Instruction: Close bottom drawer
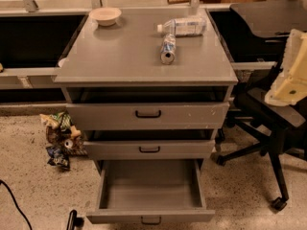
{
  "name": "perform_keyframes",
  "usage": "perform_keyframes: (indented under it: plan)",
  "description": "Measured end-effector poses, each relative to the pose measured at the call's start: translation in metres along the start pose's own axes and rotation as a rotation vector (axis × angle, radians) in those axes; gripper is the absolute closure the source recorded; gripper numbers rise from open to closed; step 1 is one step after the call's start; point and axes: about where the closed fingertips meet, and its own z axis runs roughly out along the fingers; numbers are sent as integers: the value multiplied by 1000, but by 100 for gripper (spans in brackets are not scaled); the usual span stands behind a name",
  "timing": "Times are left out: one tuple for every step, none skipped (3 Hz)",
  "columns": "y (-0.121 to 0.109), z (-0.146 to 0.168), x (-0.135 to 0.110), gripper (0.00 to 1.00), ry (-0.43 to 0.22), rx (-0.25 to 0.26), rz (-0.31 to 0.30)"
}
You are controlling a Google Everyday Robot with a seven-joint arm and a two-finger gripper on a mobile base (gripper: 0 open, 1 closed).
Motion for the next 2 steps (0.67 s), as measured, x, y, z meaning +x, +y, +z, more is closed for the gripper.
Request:
perform_keyframes:
  plan:
    - [0,0,0,0,0,0,0]
    - [15,21,-4,0,-51,-54,2]
